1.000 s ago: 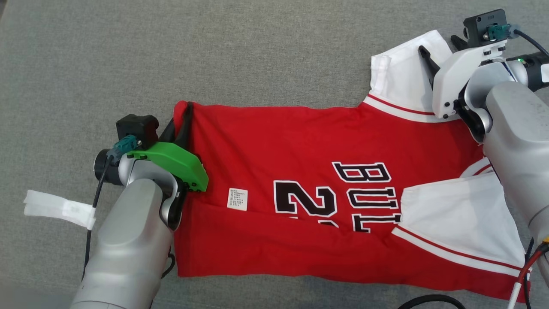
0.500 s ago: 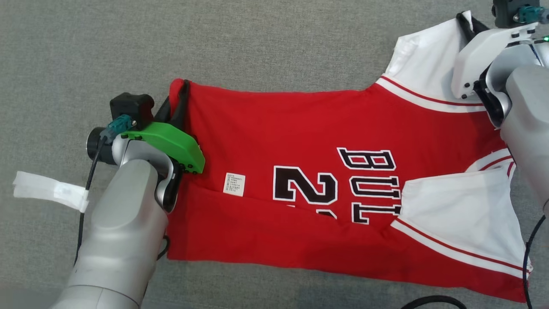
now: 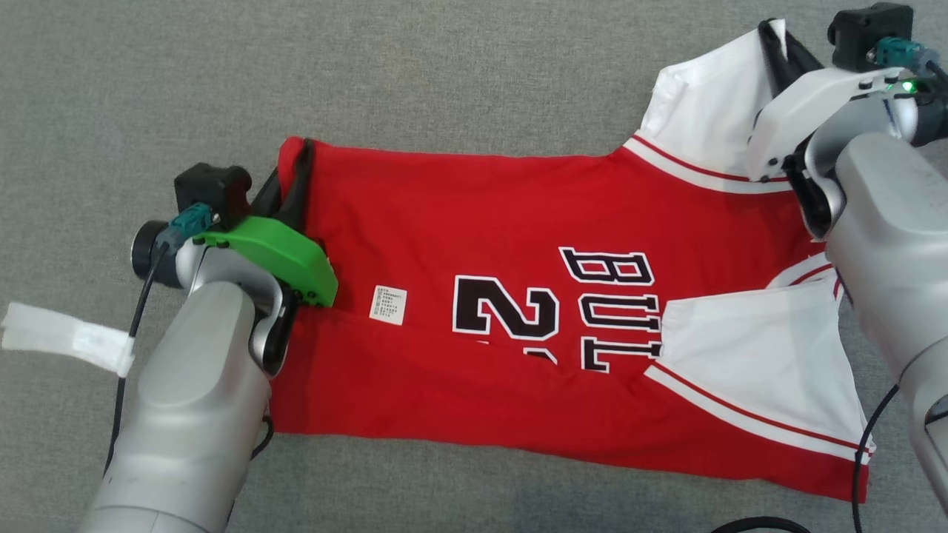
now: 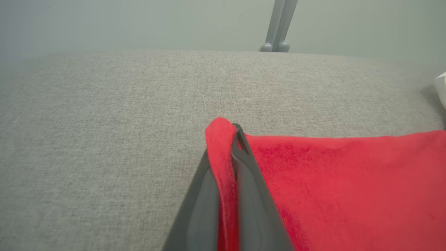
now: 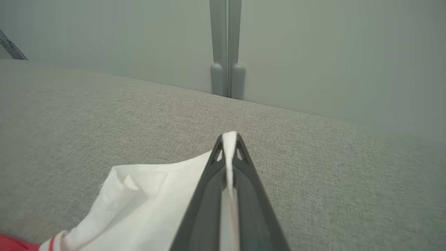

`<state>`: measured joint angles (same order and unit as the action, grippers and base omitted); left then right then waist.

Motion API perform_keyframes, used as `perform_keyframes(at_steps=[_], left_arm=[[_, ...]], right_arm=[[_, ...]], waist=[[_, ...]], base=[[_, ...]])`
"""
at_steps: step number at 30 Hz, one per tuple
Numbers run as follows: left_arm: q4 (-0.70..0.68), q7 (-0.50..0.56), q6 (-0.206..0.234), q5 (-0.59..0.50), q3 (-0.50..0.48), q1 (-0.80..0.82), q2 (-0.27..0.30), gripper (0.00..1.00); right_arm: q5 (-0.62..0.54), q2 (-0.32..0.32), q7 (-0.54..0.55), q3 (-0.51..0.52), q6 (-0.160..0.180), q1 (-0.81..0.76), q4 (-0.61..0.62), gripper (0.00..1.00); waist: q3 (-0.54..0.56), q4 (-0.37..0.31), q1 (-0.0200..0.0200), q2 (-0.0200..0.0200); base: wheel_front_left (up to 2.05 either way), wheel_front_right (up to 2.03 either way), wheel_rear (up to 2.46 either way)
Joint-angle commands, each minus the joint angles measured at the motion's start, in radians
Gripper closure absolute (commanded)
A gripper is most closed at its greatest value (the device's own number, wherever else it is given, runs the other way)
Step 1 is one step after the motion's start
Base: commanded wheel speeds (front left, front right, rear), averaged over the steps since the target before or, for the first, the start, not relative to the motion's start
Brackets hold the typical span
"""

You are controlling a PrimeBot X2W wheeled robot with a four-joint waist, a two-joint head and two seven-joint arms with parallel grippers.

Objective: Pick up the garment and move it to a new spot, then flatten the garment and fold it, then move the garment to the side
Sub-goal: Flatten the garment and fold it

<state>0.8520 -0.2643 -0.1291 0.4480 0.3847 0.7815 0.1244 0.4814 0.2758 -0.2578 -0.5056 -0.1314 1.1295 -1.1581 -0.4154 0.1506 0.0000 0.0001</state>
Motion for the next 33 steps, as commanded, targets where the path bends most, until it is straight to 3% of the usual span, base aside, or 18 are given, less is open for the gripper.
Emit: perform_keyframes(at_steps=[1, 18, 32, 33], left_arm=[[-0.006, 0.001, -0.002, 0.011, -0.003, -0.027, 0.019, 1.0], [-0.101, 0.001, -0.002, 0.078, 0.04, -0.275, 0.131, 1.0], [-0.182, 0.001, -0.002, 0.077, 0.023, -0.448, 0.168, 1.0], [-0.186, 0.001, -0.002, 0.079, 0.014, -0.459, 0.167, 0.95]], right_arm=[[0.015, -0.009, -0.007, 0.001, 0.002, -0.038, 0.019, 1.0], [0.14, 0.034, -0.007, 0.076, 0.002, -0.494, 0.489, 1.0], [0.216, 0.024, -0.007, 0.128, 0.002, -0.776, 0.634, 1.0], [0.22, 0.022, -0.007, 0.125, 0.002, -0.789, 0.634, 1.0]], waist=[[0.041, -0.022, 0.0, -0.0001], [0.255, -0.117, 0.0, -0.0001], [0.325, -0.163, 0.0, -0.0001], [0.327, -0.163, 0.0, -0.0001]], base=[[0.0, 0.0, 0.0], [0.0, 0.0, 0.0], [0.0, 0.0, 0.0], [0.0, 0.0, 0.0]])
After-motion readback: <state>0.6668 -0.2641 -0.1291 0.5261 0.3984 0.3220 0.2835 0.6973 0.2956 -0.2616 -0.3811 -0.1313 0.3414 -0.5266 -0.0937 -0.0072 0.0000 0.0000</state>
